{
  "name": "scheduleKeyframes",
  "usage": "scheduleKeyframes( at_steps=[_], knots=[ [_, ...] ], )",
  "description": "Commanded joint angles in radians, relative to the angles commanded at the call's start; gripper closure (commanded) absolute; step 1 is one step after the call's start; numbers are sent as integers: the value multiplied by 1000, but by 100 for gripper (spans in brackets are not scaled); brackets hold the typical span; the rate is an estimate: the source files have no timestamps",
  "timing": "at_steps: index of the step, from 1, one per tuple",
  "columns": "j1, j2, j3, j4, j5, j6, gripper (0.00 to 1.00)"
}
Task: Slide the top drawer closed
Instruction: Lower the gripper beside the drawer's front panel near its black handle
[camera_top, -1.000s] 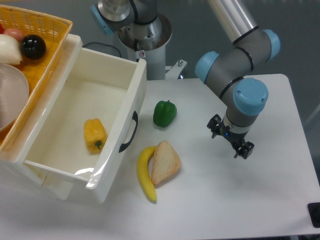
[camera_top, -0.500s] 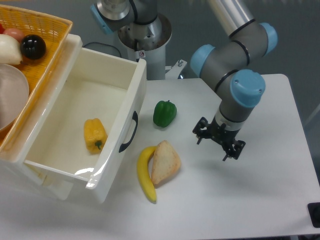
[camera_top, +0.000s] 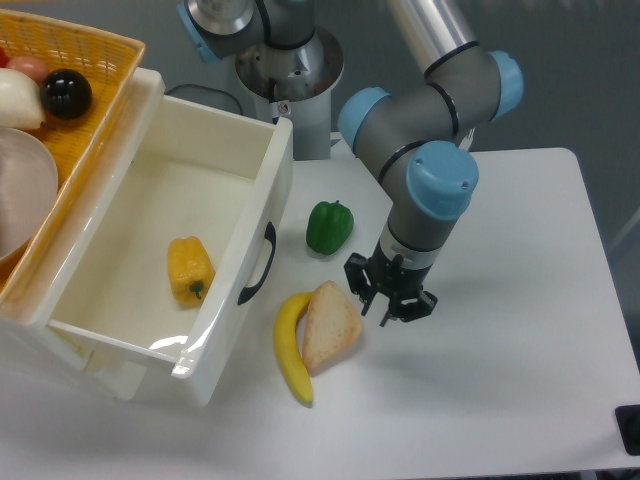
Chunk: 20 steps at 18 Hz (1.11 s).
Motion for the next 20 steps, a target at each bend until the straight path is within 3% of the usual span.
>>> scheduleKeyframes(
  at_steps=[9, 20],
  knots=[
    [-34, 69, -8, -120, -57, -23, 79],
    [-57, 97, -15, -163, -111, -46, 83]
  ],
)
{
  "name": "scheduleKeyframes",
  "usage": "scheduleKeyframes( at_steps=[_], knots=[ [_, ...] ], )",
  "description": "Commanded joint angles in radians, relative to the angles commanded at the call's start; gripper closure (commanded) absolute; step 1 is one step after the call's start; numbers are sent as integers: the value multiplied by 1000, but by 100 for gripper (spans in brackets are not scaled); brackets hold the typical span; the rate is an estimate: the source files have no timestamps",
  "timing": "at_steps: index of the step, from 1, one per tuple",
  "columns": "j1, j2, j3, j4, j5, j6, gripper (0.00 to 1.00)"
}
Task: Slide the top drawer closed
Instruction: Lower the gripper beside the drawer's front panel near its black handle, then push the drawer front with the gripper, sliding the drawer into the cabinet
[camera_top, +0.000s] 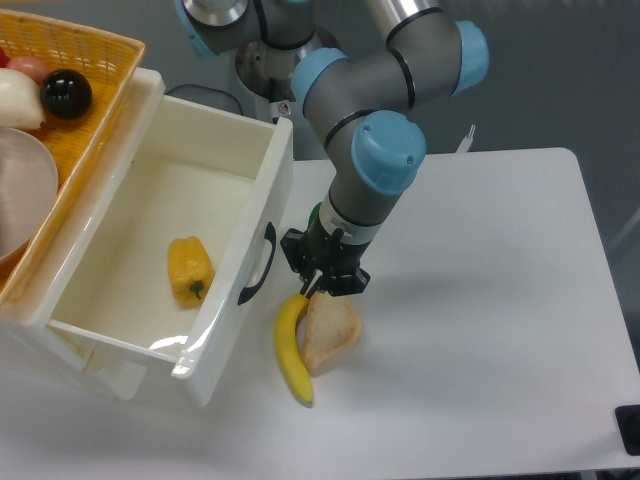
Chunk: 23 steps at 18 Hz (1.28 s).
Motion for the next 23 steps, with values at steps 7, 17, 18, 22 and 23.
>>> scheduleKeyframes(
  at_steps=[7, 17, 18, 22, 23],
  knots=[
    [-20, 2, 0, -6, -15, -31, 83],
    [-29, 15, -8, -18, -29, -41, 83],
    [-29, 15, -6, -24, -31, -41, 83],
    [-35, 18, -6, -32, -41, -43, 83],
    [-35, 18, -6, -37, -41, -41, 83]
  ],
)
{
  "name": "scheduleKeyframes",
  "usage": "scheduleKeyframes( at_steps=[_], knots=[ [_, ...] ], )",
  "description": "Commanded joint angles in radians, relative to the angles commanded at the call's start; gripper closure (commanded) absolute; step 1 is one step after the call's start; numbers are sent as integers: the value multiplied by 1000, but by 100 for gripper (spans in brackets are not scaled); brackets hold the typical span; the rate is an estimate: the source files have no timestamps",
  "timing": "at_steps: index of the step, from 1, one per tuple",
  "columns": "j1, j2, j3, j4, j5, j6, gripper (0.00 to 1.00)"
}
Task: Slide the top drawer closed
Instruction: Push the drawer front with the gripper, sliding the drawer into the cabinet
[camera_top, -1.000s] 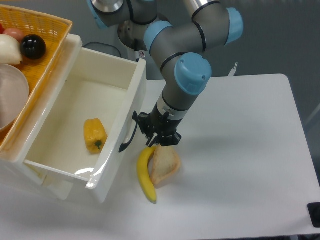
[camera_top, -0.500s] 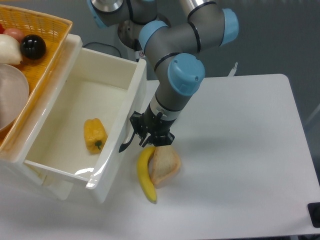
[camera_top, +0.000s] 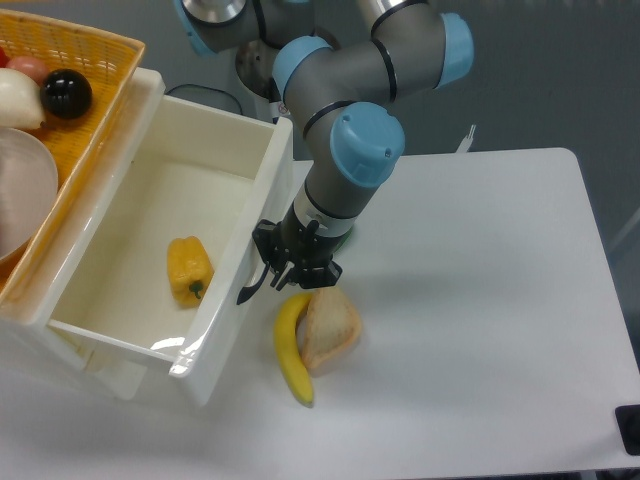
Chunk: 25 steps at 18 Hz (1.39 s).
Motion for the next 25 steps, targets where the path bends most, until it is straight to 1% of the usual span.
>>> scheduleKeyframes(
  at_steps=[17, 19, 23, 25],
  knots=[
    [-29, 14, -2, -17, -8, -12, 83],
    [-31, 20, -2, -29, -9, -12, 83],
    [-34, 29, -3, -37, -40, -12, 83],
    [-48, 31, -3, -38, -44, -21, 83]
  ],
)
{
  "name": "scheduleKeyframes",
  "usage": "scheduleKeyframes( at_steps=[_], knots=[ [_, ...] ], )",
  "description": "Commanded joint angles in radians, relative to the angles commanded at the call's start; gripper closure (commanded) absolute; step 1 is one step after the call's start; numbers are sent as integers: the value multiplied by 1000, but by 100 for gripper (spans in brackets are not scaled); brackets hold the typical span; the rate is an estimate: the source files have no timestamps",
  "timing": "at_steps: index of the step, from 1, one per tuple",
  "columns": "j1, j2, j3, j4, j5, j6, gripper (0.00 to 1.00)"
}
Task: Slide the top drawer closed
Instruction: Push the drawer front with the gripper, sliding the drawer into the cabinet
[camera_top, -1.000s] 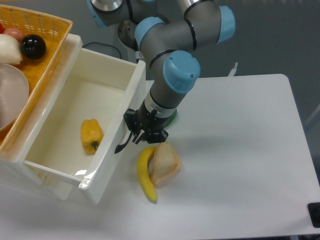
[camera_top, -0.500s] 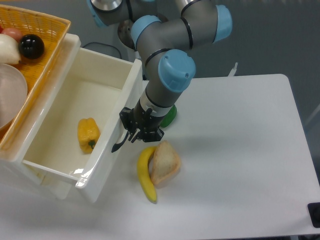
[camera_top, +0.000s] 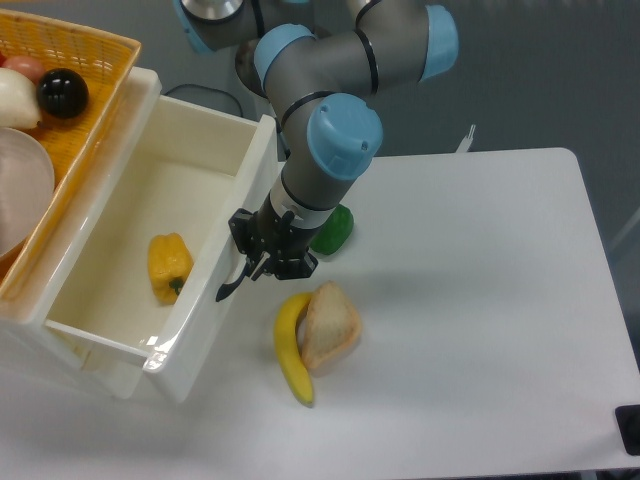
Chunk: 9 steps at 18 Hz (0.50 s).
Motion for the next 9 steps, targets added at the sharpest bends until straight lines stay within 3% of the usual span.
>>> scheduleKeyframes(
  at_steps=[9],
  knots=[
    [-17, 12, -32, -2, -23, -6, 83]
  ],
)
